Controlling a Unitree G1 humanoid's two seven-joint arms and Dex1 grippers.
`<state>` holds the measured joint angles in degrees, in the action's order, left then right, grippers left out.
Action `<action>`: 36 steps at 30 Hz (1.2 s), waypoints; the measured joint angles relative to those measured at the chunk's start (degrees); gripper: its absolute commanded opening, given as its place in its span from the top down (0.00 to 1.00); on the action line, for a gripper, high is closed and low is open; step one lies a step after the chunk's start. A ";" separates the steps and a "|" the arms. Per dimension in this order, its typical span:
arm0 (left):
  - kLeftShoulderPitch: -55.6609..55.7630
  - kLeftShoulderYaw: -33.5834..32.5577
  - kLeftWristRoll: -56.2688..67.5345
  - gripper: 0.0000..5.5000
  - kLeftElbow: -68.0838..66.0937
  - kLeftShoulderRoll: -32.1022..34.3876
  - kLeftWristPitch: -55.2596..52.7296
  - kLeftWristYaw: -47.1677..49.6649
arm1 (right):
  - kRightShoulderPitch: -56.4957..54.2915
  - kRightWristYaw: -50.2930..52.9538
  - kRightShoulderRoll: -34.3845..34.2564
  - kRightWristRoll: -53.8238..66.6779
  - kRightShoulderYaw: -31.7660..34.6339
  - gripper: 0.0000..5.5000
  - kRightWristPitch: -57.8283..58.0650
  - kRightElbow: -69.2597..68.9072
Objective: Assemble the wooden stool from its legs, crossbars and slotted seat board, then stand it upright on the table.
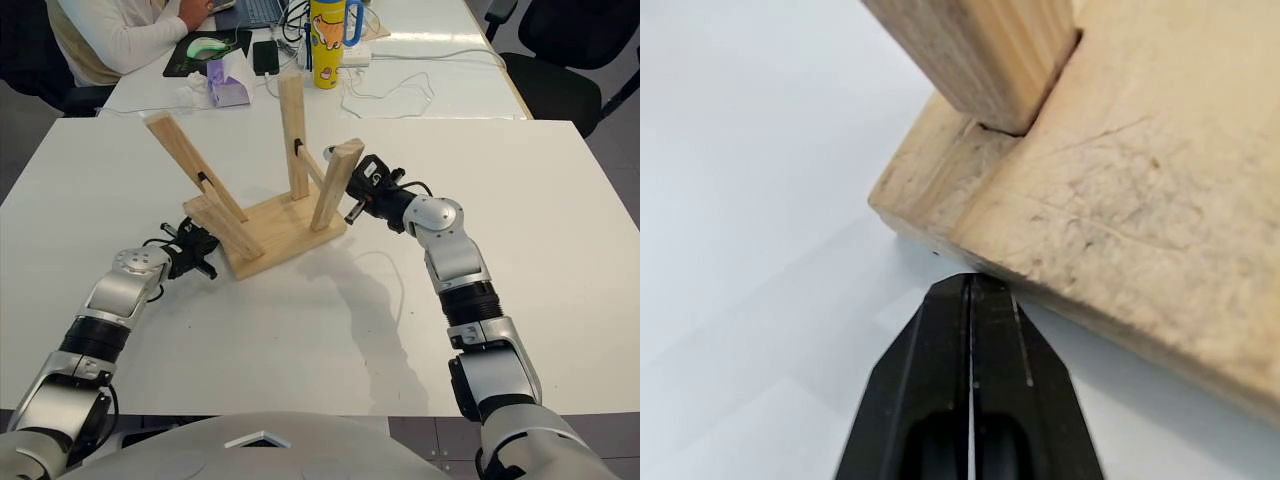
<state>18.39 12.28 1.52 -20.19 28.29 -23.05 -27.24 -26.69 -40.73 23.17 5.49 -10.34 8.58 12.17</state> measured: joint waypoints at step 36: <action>-6.30 -4.44 -2.74 1.00 5.54 -11.77 1.31 6.44 | 6.74 12.51 -1.96 -16.71 -6.13 1.00 11.24 7.10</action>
<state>12.09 7.84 -1.21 -14.65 16.52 -21.74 -20.80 -19.95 -28.22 21.21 -11.22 -16.47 19.82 19.27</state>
